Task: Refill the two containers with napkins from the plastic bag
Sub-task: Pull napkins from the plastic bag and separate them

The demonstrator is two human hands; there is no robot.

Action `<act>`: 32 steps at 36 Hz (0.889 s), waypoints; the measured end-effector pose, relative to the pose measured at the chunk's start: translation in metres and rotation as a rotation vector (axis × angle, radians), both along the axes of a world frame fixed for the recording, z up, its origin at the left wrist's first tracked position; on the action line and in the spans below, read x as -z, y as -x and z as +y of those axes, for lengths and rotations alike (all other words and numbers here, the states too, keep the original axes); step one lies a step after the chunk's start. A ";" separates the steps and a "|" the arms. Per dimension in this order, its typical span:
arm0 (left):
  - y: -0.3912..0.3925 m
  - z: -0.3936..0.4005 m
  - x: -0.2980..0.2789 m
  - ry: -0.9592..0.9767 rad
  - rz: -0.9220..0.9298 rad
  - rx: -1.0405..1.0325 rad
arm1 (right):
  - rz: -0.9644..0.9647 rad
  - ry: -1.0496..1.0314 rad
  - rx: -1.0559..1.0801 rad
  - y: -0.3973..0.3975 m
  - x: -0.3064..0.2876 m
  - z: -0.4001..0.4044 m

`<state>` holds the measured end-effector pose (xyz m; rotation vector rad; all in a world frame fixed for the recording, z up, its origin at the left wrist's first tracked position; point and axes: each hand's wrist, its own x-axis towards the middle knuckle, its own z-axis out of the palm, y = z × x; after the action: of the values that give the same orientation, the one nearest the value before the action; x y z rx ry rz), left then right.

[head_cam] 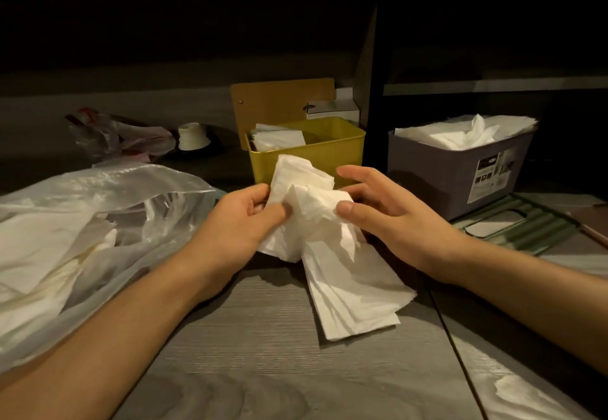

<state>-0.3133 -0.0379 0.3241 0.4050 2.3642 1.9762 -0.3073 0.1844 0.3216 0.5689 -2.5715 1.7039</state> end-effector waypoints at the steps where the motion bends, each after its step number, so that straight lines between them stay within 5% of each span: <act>1: 0.000 0.001 -0.001 -0.047 -0.026 0.005 | -0.049 0.056 0.008 0.000 -0.001 -0.001; 4: -0.001 0.004 -0.002 -0.193 -0.103 0.027 | -0.215 0.272 -0.046 0.003 -0.005 -0.009; 11: 0.004 0.002 -0.003 -0.401 -0.181 0.001 | -0.381 0.325 -0.161 0.010 -0.011 -0.030; 20: 0.002 0.008 -0.002 -0.349 -0.150 -0.045 | -0.150 0.048 -0.123 0.014 -0.002 -0.050; 25: 0.002 0.015 0.002 -0.354 -0.101 -0.080 | -0.090 0.041 -0.103 0.012 0.000 -0.051; 32: -0.001 0.015 -0.001 -0.455 -0.158 -0.091 | 0.037 0.123 0.189 0.013 0.005 -0.048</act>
<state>-0.3122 -0.0230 0.3254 0.1432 1.8620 2.4818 -0.3206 0.1367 0.3166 0.3374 -2.3874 1.7549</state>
